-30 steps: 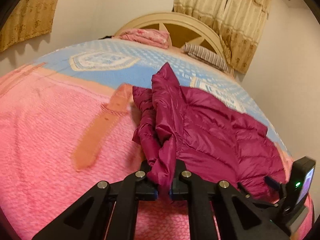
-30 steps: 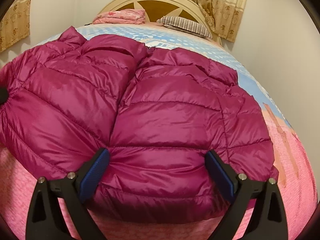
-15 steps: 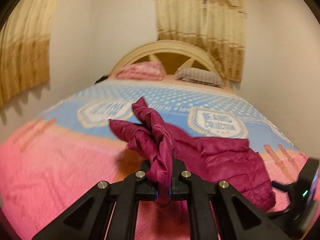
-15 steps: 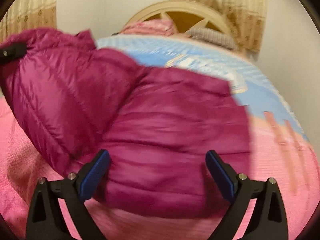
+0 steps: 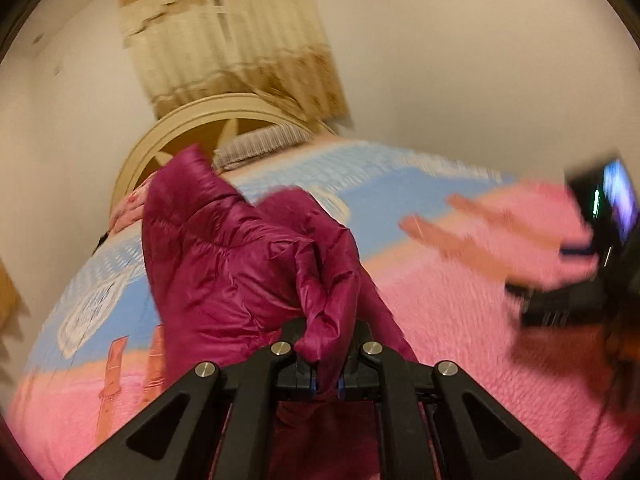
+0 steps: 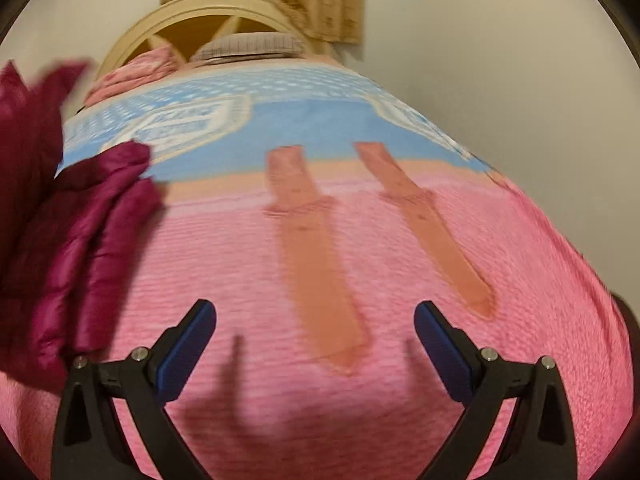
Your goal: Fold large clothes
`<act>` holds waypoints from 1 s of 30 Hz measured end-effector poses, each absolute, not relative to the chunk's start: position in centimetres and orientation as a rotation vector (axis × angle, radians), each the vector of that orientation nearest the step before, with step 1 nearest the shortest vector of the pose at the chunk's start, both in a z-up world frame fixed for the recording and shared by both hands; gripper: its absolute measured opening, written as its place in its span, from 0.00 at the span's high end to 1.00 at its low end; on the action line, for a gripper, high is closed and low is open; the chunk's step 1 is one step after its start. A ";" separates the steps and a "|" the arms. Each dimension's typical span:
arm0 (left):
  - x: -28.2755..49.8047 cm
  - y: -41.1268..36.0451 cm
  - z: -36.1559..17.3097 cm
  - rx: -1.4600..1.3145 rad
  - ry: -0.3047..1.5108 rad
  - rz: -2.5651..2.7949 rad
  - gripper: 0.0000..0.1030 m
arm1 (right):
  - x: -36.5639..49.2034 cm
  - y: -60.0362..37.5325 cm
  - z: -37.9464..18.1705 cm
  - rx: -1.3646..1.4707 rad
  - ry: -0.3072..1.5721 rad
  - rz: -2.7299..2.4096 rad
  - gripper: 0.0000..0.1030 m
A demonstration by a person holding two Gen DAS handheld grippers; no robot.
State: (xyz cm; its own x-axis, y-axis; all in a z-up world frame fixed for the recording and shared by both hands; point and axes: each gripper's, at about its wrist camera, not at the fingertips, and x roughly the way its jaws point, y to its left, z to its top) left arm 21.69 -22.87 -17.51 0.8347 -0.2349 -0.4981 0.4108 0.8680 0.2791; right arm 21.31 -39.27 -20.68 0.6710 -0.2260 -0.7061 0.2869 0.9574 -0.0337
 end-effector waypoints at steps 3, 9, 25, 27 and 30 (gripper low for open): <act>22.0 -24.5 -20.4 0.450 0.507 -0.374 0.94 | 21.2 -40.0 -21.3 0.101 0.789 -0.304 0.02; 20.1 -25.8 -21.1 0.552 0.491 -0.408 0.75 | 21.7 -40.4 -23.0 0.122 0.834 -0.297 0.02; 21.0 -9.8 -14.5 0.349 0.438 -0.007 0.15 | 21.8 -39.9 -21.8 0.146 0.820 -0.268 0.11; 23.4 -6.2 -14.1 0.238 0.454 0.099 0.15 | 21.8 -39.0 -20.2 0.157 0.784 -0.245 0.12; 27.4 -2.6 -14.1 0.076 0.521 0.173 0.15 | 22.5 -36.5 -16.3 0.164 0.704 -0.190 0.14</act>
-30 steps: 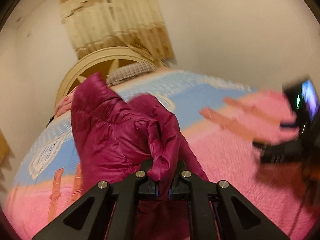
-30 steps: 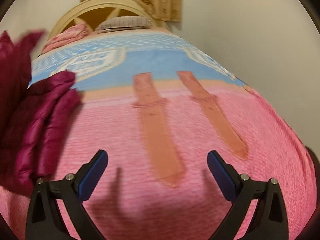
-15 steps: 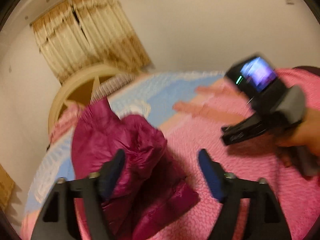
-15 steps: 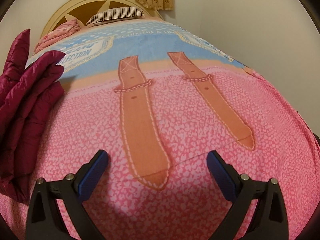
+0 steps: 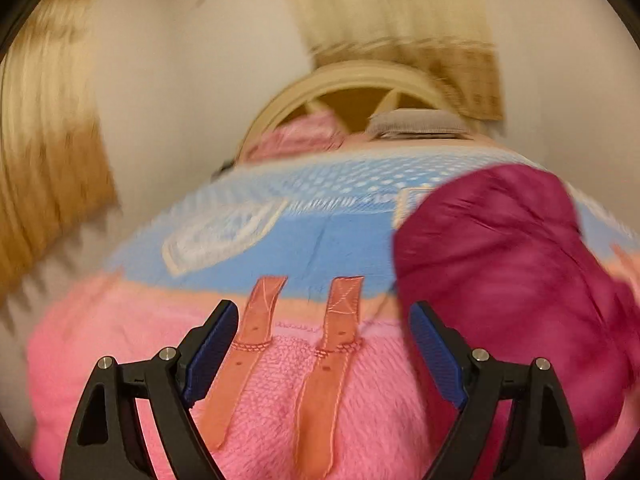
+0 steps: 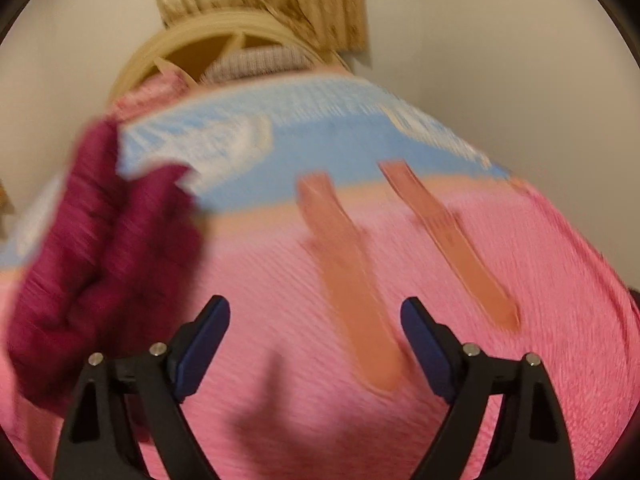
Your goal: Fold large clothes
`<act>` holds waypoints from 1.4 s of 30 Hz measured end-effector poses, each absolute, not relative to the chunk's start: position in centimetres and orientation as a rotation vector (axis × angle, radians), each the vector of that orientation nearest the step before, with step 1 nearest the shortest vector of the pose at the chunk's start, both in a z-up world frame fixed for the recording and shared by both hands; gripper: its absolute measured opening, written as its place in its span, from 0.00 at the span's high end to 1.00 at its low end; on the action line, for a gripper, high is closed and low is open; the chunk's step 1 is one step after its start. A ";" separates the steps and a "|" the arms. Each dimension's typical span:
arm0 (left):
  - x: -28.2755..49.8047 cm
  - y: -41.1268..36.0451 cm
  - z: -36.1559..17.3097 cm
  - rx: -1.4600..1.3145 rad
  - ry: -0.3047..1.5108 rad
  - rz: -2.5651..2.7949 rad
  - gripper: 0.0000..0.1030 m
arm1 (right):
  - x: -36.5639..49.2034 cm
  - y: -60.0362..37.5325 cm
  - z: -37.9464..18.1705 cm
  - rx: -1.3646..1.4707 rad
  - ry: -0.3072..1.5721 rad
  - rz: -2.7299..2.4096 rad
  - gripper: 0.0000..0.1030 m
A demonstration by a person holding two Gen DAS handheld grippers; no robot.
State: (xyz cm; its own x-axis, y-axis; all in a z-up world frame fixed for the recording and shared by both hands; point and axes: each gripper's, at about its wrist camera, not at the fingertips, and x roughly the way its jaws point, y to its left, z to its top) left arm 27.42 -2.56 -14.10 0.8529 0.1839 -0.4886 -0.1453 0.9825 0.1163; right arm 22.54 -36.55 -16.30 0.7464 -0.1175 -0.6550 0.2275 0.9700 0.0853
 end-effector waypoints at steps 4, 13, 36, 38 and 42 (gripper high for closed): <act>31.6 -2.3 -14.7 -0.025 0.569 0.202 0.15 | 25.2 -31.7 -10.8 0.136 0.620 -0.088 0.14; 37.0 -5.3 -16.2 -0.106 0.661 0.190 0.15 | 34.5 -22.2 -10.1 0.071 0.645 -0.005 0.32; 39.5 -12.4 -21.1 0.039 0.735 0.086 0.10 | 34.1 -29.0 -21.1 0.250 0.757 -0.112 0.39; 39.6 -12.3 -21.3 0.030 0.743 0.083 0.10 | 34.0 -29.1 -21.4 0.263 0.760 -0.105 0.38; 39.7 -12.5 -21.5 0.032 0.747 0.085 0.09 | 34.0 -29.3 -21.8 0.271 0.764 -0.100 0.37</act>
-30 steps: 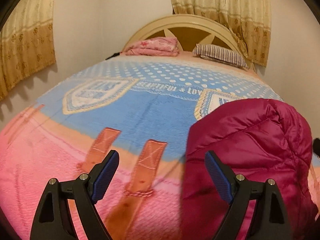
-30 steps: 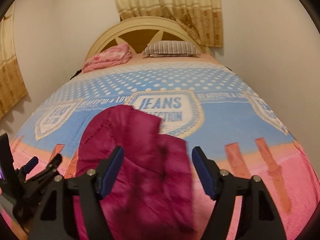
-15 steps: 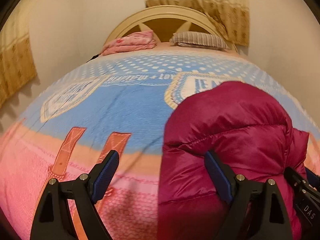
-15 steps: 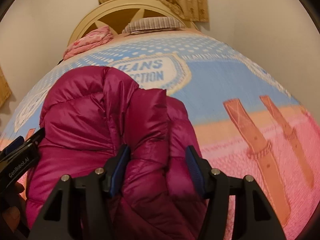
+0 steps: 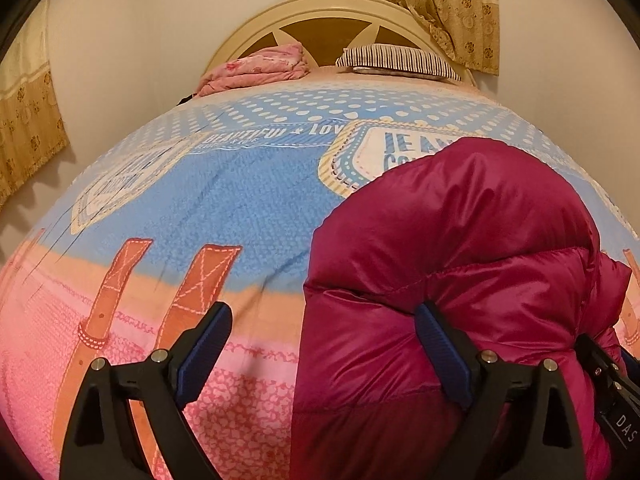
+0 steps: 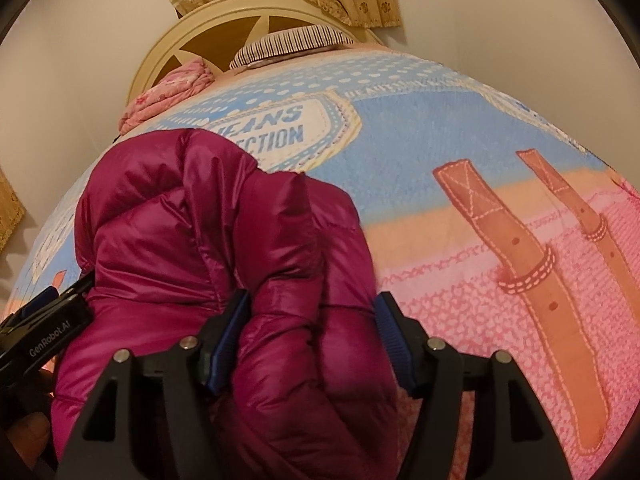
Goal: Fold large clothes
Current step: 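Grasp the folded magenta jacket bundle with the right tool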
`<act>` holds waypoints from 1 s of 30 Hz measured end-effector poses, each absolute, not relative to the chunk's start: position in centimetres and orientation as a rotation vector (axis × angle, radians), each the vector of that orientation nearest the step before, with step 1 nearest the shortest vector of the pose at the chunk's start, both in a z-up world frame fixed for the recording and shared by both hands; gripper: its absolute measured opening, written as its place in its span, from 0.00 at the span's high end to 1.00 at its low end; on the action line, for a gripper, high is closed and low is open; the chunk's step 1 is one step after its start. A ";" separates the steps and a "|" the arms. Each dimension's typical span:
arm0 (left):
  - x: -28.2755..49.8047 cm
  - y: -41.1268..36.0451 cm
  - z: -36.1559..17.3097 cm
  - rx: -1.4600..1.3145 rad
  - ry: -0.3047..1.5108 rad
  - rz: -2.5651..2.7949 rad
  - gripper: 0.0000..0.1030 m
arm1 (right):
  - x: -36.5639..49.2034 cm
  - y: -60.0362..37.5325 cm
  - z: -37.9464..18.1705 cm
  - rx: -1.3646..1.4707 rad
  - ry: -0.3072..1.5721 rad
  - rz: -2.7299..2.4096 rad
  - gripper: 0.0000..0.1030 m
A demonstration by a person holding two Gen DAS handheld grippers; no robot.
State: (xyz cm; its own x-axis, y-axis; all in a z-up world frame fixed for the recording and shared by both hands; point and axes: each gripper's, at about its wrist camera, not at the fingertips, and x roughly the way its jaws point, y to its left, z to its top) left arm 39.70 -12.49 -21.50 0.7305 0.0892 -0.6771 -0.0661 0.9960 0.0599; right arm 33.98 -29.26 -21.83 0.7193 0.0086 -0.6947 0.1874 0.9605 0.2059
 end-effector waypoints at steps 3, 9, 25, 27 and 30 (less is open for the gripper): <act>39.8 -12.6 -21.6 0.031 0.755 0.083 0.09 | 34.1 -29.4 -22.1 0.280 0.771 -0.098 0.36; 40.0 -12.1 -22.1 -0.008 0.768 0.064 0.08 | 34.6 -29.6 -22.6 0.286 0.781 -0.101 0.35; 40.2 -12.1 -22.4 -0.023 0.784 0.062 0.07 | 35.0 -29.9 -23.1 0.284 0.795 -0.102 0.32; 40.2 -12.0 -22.4 -0.026 0.785 0.060 0.07 | 35.0 -29.9 -23.2 0.284 0.795 -0.102 0.32; 40.2 -12.0 -22.5 -0.029 0.785 0.060 0.07 | 35.1 -29.9 -23.2 0.283 0.795 -0.102 0.32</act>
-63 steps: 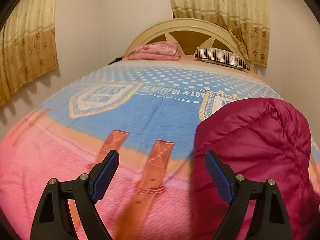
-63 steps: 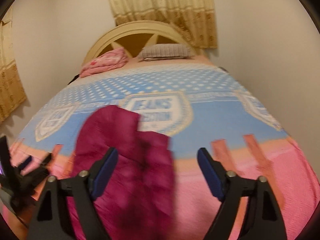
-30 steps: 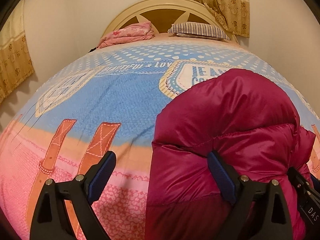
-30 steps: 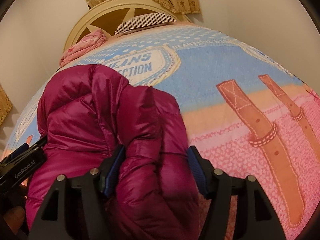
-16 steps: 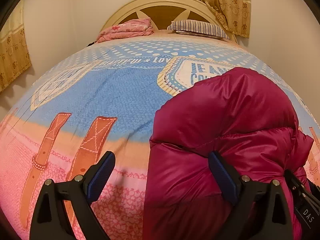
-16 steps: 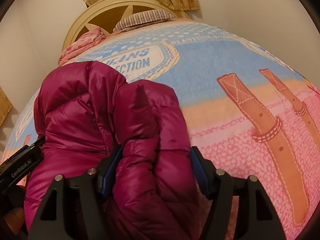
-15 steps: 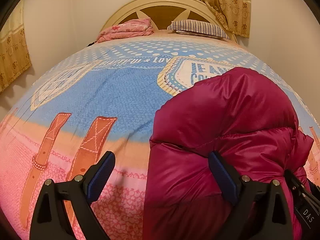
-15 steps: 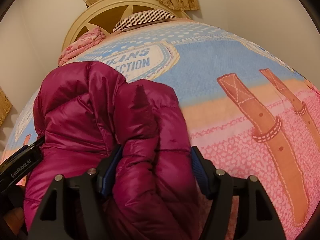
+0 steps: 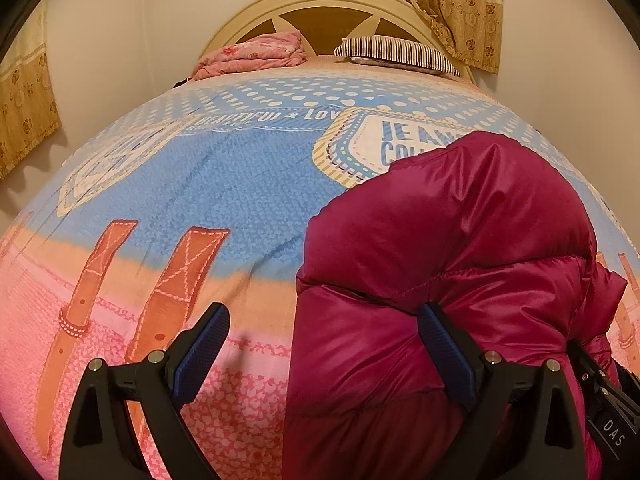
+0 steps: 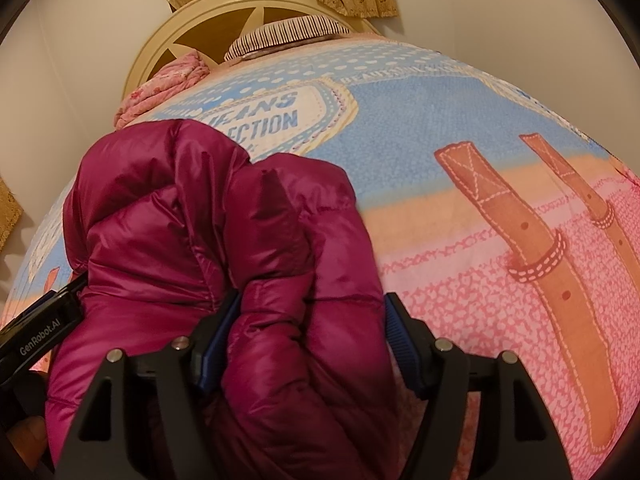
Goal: Fold large clothes
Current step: 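Grasp the folded magenta jacket bundle with the right tool, then grasp the jacket bundle with the left tool while the right tool holds it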
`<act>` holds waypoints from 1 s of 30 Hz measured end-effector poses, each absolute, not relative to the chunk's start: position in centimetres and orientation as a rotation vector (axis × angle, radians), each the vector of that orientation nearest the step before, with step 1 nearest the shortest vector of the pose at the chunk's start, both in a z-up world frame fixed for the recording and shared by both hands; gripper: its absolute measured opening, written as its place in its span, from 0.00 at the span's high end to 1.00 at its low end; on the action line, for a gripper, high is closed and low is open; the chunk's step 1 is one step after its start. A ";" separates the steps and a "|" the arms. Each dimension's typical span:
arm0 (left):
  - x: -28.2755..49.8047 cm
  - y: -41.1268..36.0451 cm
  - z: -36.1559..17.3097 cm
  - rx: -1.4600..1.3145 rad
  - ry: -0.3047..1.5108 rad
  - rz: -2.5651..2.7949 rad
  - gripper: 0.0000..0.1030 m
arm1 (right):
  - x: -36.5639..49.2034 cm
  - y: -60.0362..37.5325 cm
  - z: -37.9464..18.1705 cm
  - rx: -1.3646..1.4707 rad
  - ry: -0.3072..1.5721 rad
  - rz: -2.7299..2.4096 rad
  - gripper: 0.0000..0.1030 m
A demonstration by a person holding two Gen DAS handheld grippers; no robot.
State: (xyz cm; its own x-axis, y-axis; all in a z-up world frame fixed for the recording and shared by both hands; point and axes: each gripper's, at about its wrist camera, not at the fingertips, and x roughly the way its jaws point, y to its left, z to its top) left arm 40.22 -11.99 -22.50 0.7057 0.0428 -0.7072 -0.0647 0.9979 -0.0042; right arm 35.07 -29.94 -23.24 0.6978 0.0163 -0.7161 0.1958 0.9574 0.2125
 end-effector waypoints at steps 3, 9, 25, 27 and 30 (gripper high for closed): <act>40.3 -12.0 -22.6 -0.032 0.791 0.056 0.07 | 35.1 -29.9 -23.3 0.279 0.798 -0.103 0.31; 38.9 -10.9 -21.3 -0.077 0.808 -0.002 0.07 | 35.1 -30.0 -23.3 0.280 0.801 -0.098 0.30; 33.3 -11.7 -22.5 -0.107 0.840 -0.164 0.03 | 31.5 -29.9 -22.5 0.274 0.775 -0.051 0.27; 33.5 -11.7 -22.8 -0.120 0.854 -0.176 0.02 | 31.4 -30.0 -23.2 0.286 0.767 -0.054 0.24; 34.1 -11.5 -23.3 -0.168 0.882 -0.193 0.01 | 31.6 -30.3 -23.5 0.309 0.775 -0.048 0.24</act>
State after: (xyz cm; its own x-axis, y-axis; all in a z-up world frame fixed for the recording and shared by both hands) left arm 34.07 -11.48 -23.26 0.6204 -0.2359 -0.7480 0.0981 0.9696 -0.2244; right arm 31.64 -30.31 -23.49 0.7155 0.0706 -0.6950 0.1554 0.9539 0.2569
